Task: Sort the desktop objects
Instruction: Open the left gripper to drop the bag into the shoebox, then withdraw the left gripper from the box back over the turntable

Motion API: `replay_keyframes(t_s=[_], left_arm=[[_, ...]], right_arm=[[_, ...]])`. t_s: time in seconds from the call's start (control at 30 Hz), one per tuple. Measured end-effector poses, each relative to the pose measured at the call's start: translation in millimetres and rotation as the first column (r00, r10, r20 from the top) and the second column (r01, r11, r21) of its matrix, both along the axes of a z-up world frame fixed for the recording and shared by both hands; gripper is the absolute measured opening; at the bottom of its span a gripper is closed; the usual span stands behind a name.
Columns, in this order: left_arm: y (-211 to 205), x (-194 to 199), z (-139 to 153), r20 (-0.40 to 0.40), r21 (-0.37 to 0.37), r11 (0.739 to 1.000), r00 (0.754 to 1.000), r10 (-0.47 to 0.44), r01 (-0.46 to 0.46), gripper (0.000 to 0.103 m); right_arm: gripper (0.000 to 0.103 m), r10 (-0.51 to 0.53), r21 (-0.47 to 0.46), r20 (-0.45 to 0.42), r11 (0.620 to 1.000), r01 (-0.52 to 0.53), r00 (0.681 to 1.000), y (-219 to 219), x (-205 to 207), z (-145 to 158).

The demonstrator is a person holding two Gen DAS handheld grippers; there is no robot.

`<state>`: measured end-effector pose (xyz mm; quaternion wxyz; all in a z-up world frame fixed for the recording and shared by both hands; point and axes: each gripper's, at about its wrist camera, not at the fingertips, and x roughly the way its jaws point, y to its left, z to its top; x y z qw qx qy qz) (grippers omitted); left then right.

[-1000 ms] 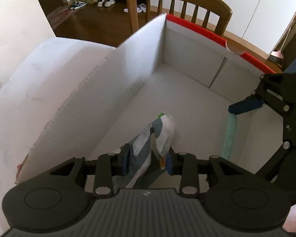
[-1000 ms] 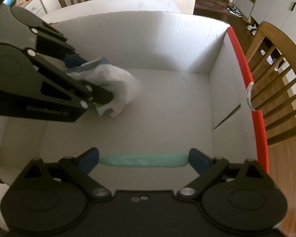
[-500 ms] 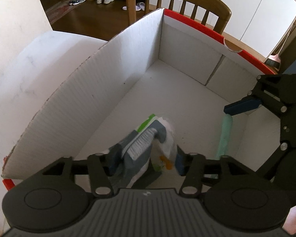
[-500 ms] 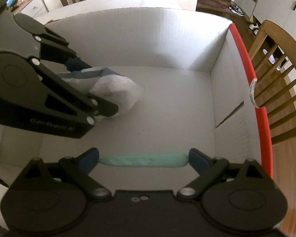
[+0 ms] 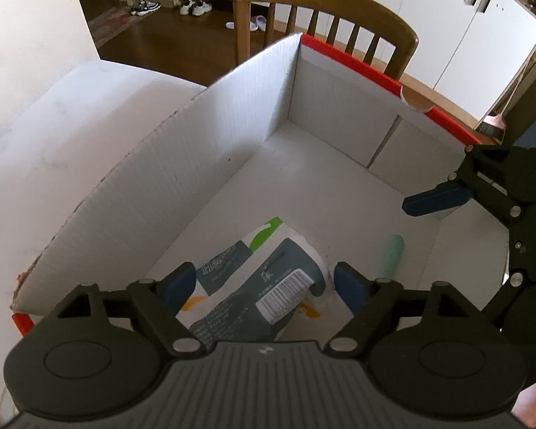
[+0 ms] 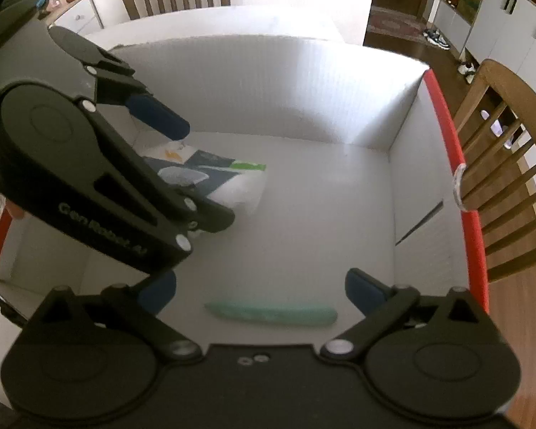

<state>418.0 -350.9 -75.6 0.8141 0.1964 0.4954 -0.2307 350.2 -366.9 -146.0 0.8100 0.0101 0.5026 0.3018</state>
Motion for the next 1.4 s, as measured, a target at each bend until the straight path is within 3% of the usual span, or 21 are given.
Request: replay_keyframes(t_s=[0.1,0.2,0.4,0.9,1.4], left_arm=[[0.8,-2.0,2.2,0.011,-0.002,1.0,1.0,0.004,-0.004,0.087],[1.9,-4.4,7.0,0.027,-0.017,1.0,1.0,0.011,-0.01,0.099],[7.1,-16.1,21.2,0.073,-0.071,0.996,0.996,0.055,-0.05,0.103],[39.4,-69.9,59.7,0.168,-0.204,0.972,0.974,0.155,-0.12,0.103],[95.3,-123.5,84.2,0.25,-0.236,0.962,0.948,0.199,-0.139,0.103]], right_arm=[[0.102,-0.01,0.004,0.004,1.0,0.01,1.0,-2.5,3.6,-0.3],[0.102,-0.017,0.013,0.013,1.0,0.017,1.0,-8.3,3.0,1.4],[0.102,-0.029,0.029,0.045,0.999,0.028,0.999,-11.0,-2.4,6.9],[0.102,-0.008,0.05,0.123,0.999,0.002,0.992,-9.4,-25.3,30.9],[0.102,-0.048,0.079,0.143,0.996,0.037,0.989,5.9,-58.9,60.3]])
